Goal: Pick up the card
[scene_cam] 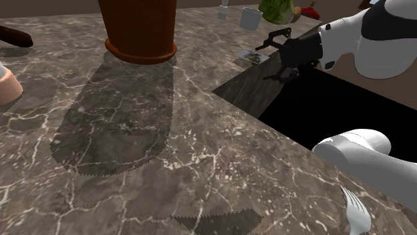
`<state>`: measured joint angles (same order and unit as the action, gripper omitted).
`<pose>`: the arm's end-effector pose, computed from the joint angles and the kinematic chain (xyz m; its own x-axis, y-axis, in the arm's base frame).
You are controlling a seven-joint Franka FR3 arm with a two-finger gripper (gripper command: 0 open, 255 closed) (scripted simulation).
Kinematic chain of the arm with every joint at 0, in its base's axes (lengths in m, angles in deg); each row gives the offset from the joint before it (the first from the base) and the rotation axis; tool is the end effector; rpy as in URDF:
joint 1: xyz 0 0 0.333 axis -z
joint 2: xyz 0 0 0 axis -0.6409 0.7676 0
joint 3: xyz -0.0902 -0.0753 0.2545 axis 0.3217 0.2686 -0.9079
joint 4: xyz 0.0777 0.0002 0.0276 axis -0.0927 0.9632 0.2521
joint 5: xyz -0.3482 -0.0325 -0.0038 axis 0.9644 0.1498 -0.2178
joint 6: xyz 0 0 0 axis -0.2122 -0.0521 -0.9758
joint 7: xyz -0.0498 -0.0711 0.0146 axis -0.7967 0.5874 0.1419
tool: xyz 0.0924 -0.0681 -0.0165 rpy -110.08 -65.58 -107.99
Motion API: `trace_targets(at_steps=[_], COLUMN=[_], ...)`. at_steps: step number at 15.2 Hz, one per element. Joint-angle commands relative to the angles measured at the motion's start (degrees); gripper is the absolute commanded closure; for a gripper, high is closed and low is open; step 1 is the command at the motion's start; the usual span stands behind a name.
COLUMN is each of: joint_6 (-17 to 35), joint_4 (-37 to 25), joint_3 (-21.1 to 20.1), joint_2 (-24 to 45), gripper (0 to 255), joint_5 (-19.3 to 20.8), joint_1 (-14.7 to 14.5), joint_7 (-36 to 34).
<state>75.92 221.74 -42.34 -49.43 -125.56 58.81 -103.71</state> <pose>0.2358 -0.0107 0.5255 0.3339 -0.8960 -0.2929 -0.6681 -0.0057 -0.7440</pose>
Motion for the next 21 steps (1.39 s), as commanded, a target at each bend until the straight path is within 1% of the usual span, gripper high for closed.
trace_targets(at_steps=[1,2,10,11,21], joint_6=[0.09,0.26,0.94,0.08,-3.60], joint_4=[0.26,0.07,-0.36,0.26,-7.91], joint_3=[-0.38,-0.37,-0.29,-0.38,1.08], joint_2=[-2.59,-2.18,-0.82,-2.59,0.73], gripper=[0,255,255,255,255], joint_5=[-0.04,-0.10,-0.38,-0.04,3.15], joint_1=[-0.28,-0.30,-0.35,-0.28,0.30], joint_7=[0.02,0.19,0.92,0.03,-3.62])
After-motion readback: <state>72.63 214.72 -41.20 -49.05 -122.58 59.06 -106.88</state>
